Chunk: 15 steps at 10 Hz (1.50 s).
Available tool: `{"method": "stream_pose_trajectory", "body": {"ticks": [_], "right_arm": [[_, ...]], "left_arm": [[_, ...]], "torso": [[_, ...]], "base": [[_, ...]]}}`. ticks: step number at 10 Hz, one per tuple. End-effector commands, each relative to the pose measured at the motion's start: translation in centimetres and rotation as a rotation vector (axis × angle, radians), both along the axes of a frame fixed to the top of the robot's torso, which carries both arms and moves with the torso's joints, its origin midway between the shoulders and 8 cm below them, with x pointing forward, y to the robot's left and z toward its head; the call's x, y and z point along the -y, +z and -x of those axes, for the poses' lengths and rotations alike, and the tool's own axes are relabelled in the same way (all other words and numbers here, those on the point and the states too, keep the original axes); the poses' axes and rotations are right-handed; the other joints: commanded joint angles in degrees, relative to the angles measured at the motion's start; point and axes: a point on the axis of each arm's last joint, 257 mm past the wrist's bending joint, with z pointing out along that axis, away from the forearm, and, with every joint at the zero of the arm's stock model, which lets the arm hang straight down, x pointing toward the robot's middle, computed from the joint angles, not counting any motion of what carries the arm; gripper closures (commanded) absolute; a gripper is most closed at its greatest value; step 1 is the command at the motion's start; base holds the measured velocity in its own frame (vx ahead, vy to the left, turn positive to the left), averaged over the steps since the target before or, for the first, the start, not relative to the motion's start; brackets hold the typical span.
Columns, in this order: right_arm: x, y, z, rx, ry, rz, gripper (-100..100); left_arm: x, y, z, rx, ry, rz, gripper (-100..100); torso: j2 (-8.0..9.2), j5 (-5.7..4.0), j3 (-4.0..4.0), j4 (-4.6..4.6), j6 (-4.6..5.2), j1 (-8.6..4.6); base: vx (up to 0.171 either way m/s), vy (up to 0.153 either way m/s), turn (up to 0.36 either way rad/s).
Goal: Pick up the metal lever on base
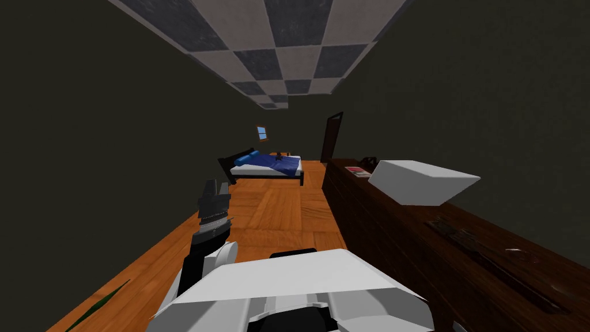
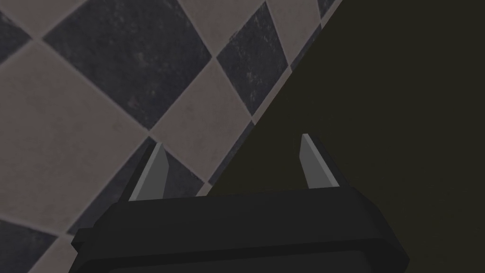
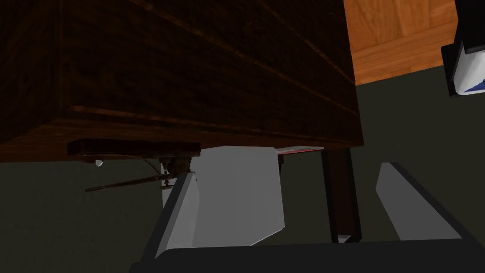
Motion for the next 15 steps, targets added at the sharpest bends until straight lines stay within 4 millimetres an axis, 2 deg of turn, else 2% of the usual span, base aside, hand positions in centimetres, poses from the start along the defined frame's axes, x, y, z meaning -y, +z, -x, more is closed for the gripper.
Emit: {"method": "stream_pose_trajectory", "body": {"ticks": [1, 2, 3, 4, 6, 7, 8, 11, 13, 15], "right_arm": [[0.7, -0.1, 3.1, -0.108, 0.010, 0.038, -100], [0.7, 0.0, 3.6, -0.118, 0.007, 0.038, -100], [1.2, 0.1, 6.1, -0.207, 0.019, 0.066, -100], [1.1, 0.1, 6.4, -0.214, 0.016, 0.066, -100], [1.8, 0.6, 11.2, -0.384, 0.045, 0.108, -100], [2.0, 0.9, 13.4, -0.458, 0.058, 0.120, -100], [1.9, 1.0, 13.8, -0.472, 0.061, 0.123, -100], [2.0, 2.1, 19.3, -0.668, 0.118, 0.144, -100], [1.8, 2.5, 21.8, -0.762, 0.160, 0.147, -100], [1.5, 2.6, 23.4, -0.821, 0.194, 0.141, -100]], "left_arm": [[0.0, 0.0, 0.0, 0.000, 0.000, 0.000, 0], [0.0, 0.0, 0.0, 0.000, 0.000, 0.000, 0], [0.0, 0.0, 0.0, 0.000, 0.000, 0.000, 0], [0.0, 0.0, 0.0, 0.000, 0.000, 0.000, 0], [0.0, 0.0, 0.0, 0.000, 0.000, 0.000, 0], [0.0, 0.0, 0.0, 0.000, 0.000, 0.000, 0], [0.0, 0.0, 0.0, 0.000, 0.000, 0.000, 0], [0.0, 0.0, 0.0, 0.000, 0.000, 0.000, 0], [0.0, 0.0, 0.0, 0.000, 0.000, 0.000, 0], [0.0, 0.0, 0.0, 0.000, 0.000, 0.000, 0]], "torso": [[0.00, 0.00, 0.00, 0.00, 0.00, 0.00], [-0.03, -0.04, -0.01, 0.00, -0.03, -0.18], [0.04, -0.04, 0.02, 0.01, -0.01, -0.14], [0.00, -0.05, 0.01, 0.01, -0.03, -0.22], [0.00, -0.05, 0.00, 0.00, -0.02, -0.22], [-0.13, -0.14, -0.07, -0.03, -0.06, -0.62], [-0.24, -0.19, -0.14, -0.05, -0.06, -0.78], [-0.05, -0.11, -0.03, -0.01, -0.04, -0.42], [-0.04, -0.24, -0.02, 0.00, -0.04, -0.92], [0.05, -0.22, 0.03, 0.03, -0.04, -0.75]], "base": [[0.137, -0.135, 0.138], [0.106, -0.124, 0.094], [0.126, -0.141, 0.196], [0.113, -0.114, 0.092], [0.142, -0.206, 0.196], [0.184, -0.295, 0.285], [0.130, -0.195, 0.076], [0.105, -0.228, 0.185], [0.084, -0.351, 0.178], [0.061, -0.257, 0.146]]}}
